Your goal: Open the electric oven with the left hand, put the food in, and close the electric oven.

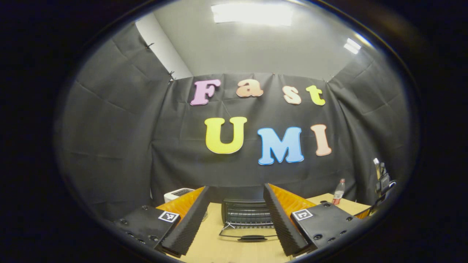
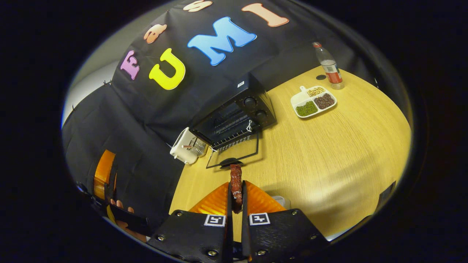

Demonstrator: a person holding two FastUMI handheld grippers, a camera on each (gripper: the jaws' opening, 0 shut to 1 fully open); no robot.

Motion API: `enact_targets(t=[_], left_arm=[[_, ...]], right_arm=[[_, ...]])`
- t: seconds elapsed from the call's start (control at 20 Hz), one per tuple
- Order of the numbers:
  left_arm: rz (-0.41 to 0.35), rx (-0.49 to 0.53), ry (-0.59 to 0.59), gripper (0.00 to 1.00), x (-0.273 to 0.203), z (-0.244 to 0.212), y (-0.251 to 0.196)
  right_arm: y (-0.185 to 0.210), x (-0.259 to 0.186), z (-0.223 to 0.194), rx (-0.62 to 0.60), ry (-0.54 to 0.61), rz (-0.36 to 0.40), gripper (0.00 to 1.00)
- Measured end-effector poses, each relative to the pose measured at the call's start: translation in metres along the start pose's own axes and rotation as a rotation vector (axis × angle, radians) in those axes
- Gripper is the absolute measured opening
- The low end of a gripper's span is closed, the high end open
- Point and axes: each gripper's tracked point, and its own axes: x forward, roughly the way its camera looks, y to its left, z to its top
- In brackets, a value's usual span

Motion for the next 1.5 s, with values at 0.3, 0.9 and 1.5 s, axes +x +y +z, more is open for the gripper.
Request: enact_targets(t=[0.3,0.9,1.5], left_arm=[[0.015,0.011,0.002,0.96,0.027,-0.005,0.034],[0.066,0.056,0.033,0.99,0.079,-0.031,0.119],[0.135,0.090,0.092,0.99,0.105,-0.060,0.178]], right_arm=[[0.029,0.053,0.026,-0.012,-0.044,0.041,0.10],[0.052,0.175,0.070,-0.017,-0.158,0.016,0.09],[0.053,0.273,0.092,-0.056,-0.203,-0.007,0.09]])
